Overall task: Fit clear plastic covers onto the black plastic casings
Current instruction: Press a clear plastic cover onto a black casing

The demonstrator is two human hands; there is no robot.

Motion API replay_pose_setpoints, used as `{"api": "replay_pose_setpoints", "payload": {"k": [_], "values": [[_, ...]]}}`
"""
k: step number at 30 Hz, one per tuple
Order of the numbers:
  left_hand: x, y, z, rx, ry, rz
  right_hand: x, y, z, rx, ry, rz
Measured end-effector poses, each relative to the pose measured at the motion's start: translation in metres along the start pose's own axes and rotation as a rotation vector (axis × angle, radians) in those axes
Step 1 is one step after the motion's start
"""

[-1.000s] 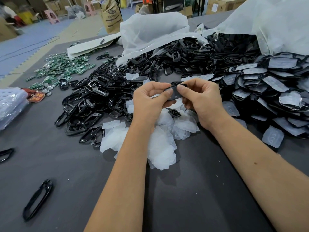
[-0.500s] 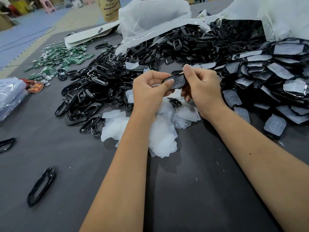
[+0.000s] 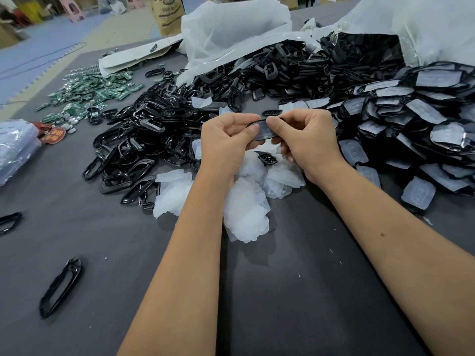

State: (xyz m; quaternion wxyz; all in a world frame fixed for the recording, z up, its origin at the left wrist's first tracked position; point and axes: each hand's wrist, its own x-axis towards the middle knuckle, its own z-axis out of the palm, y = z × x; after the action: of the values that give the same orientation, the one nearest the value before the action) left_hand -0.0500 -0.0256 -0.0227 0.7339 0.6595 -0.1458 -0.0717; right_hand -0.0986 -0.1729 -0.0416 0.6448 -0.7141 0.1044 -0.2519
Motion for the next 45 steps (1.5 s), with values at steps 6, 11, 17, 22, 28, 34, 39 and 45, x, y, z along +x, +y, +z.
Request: {"api": "replay_pose_setpoints", "payload": {"k": [6,11,17,22,28,34,39,45], "values": [[-0.002,0.002,-0.001,0.007,-0.009,0.021,-0.001,0.0,-0.002,0.019,-0.013,0.02],[0.0,-0.001,-0.001,0.052,0.0,0.006,-0.001,0.0,-0.001,-0.036,-0.031,-0.01],[0.002,-0.001,-0.005,0.062,0.038,-0.037,-0.002,-0.002,0.0,-0.025,-0.159,-0.013],[0.002,0.002,-0.009,0.036,0.039,-0.098,-0.007,-0.006,0.0,-0.099,-0.176,-0.075],[0.003,0.005,-0.014,-0.003,0.062,-0.118,-0.007,-0.007,0.002,-0.486,-0.023,-0.418],[0.005,0.008,-0.024,-0.123,0.091,-0.238,-0.008,-0.004,0.004,-0.566,-0.2,-0.517],[0.006,0.009,-0.018,-0.27,0.065,-0.281,-0.008,-0.007,0.006,-0.628,-0.083,-0.641],[0.006,0.008,-0.002,-0.382,-0.002,-0.196,-0.008,-0.011,0.004,-0.08,0.043,-0.227]]}}
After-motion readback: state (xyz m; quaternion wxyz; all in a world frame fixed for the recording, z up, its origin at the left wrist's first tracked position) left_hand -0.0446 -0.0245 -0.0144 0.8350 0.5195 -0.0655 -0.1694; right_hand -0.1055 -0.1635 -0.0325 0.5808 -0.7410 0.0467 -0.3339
